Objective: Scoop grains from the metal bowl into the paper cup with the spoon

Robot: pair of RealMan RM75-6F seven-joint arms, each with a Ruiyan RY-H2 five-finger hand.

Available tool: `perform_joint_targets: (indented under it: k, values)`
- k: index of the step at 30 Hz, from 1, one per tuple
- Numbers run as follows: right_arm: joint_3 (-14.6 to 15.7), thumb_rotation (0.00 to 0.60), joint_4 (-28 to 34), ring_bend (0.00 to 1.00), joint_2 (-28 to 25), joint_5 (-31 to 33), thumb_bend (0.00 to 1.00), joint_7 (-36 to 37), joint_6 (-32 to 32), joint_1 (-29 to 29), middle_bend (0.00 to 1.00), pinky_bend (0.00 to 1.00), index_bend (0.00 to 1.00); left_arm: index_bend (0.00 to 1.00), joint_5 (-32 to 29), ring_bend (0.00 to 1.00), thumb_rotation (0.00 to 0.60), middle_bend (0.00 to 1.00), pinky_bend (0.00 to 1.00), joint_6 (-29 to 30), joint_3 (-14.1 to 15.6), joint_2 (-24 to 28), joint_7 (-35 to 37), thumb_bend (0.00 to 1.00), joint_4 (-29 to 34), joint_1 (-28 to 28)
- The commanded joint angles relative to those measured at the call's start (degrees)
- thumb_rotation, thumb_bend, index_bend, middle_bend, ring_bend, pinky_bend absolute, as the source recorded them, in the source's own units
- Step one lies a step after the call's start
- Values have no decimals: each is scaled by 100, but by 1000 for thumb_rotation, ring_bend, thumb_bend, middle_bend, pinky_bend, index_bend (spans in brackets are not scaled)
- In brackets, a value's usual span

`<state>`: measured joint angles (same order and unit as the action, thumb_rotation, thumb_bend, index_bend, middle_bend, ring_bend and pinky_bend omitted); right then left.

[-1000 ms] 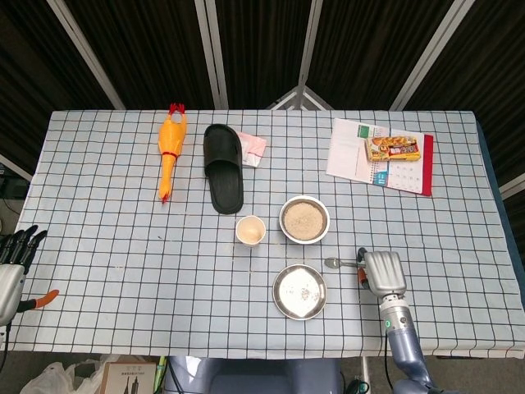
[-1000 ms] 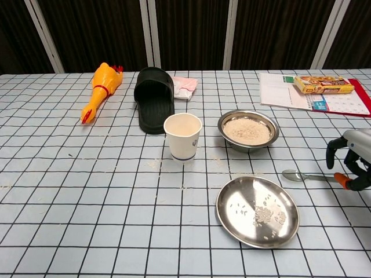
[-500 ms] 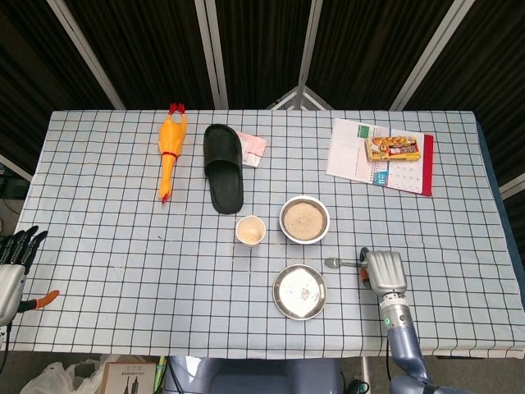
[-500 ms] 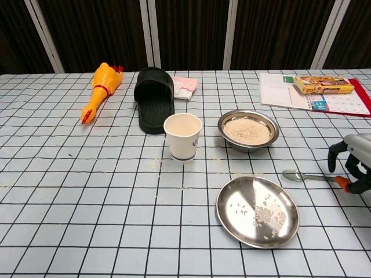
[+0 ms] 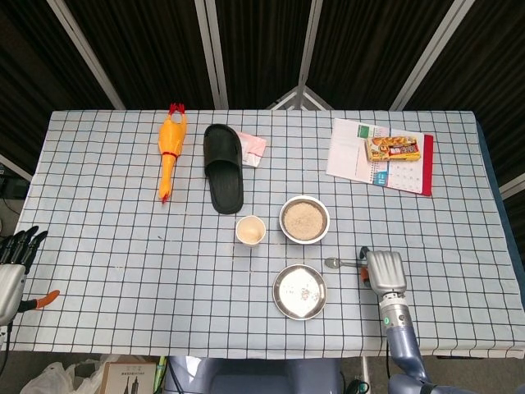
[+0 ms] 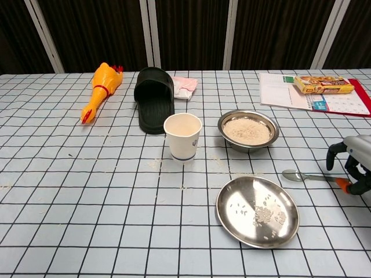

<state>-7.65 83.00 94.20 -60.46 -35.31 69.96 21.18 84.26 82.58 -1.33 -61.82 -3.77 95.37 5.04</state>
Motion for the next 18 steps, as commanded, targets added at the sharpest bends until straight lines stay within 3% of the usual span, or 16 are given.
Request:
perform_joint_targets:
  k: [1, 18]
  values:
    - [4, 600, -7, 1000, 16, 2, 474, 3, 4, 4, 863, 1000, 430, 0, -3, 0, 600, 0, 0, -5, 2, 0, 0, 0, 2, 1]
    - [4, 600, -68, 1000, 90, 37, 462, 7, 52, 5, 863, 1000, 427, 0, -21, 0, 600, 0, 0, -20, 1, 7, 9, 0, 15, 5]
